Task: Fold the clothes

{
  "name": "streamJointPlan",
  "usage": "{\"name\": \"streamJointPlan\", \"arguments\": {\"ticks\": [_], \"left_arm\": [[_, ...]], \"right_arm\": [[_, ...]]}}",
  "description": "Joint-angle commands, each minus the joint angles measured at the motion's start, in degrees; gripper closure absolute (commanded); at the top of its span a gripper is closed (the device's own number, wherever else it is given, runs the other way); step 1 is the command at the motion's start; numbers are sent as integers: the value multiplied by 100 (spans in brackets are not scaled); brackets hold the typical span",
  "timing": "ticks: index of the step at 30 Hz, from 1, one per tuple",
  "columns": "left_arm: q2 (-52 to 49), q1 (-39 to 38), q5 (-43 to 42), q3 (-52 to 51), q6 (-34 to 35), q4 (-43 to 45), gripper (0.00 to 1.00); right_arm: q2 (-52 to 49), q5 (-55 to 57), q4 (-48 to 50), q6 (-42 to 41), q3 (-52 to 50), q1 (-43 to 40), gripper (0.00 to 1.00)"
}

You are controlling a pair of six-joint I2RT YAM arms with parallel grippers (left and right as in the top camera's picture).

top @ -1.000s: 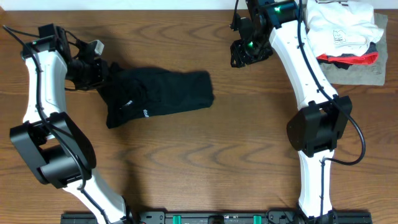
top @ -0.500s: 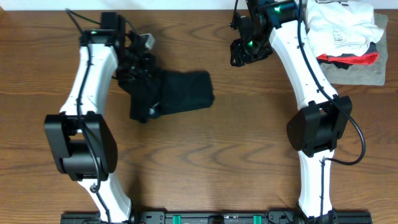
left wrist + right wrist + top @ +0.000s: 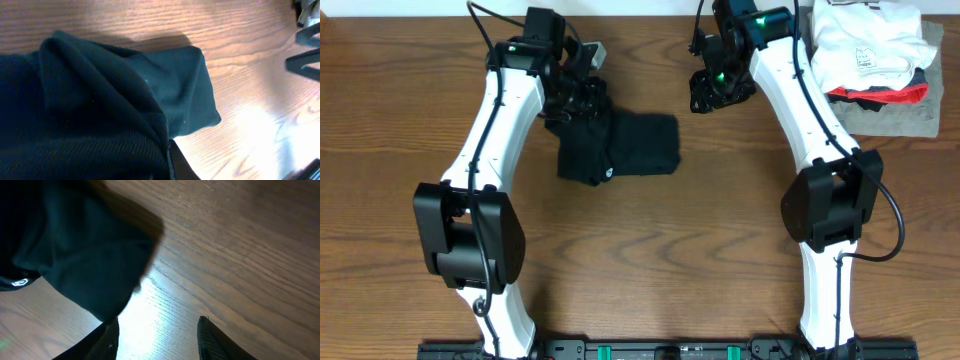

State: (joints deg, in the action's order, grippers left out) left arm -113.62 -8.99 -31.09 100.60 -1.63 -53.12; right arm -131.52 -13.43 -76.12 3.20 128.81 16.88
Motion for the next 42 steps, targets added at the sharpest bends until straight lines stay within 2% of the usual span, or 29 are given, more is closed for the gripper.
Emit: {"name": "streamJointPlan", "arguments": {"ticks": [1, 3, 4, 6, 18, 29, 42], "left_arm": [[92, -149, -33, 146, 133, 83, 94], [92, -175, -31, 146, 133, 116, 94], [92, -175, -33, 146, 133, 120, 94], [92, -162, -31, 151, 133, 118, 94], [92, -127, -28, 155, 127, 116, 94], [122, -151, -33, 160, 129, 74, 94], [431, -610, -28, 166, 127, 101, 94]], "right_arm": [[13, -9, 48, -9, -44, -79, 52], [13, -33, 107, -116, -74, -79, 57], [13, -125, 164, -136, -120, -79, 67], [13, -463, 293, -146, -249, -55, 99], [13, -2450, 1685, -555, -2192, 31, 99], [-31, -2234, 2461, -1099, -2889, 35, 99], [-651, -2435, 2509, -1130, -3139, -133, 99]]}}
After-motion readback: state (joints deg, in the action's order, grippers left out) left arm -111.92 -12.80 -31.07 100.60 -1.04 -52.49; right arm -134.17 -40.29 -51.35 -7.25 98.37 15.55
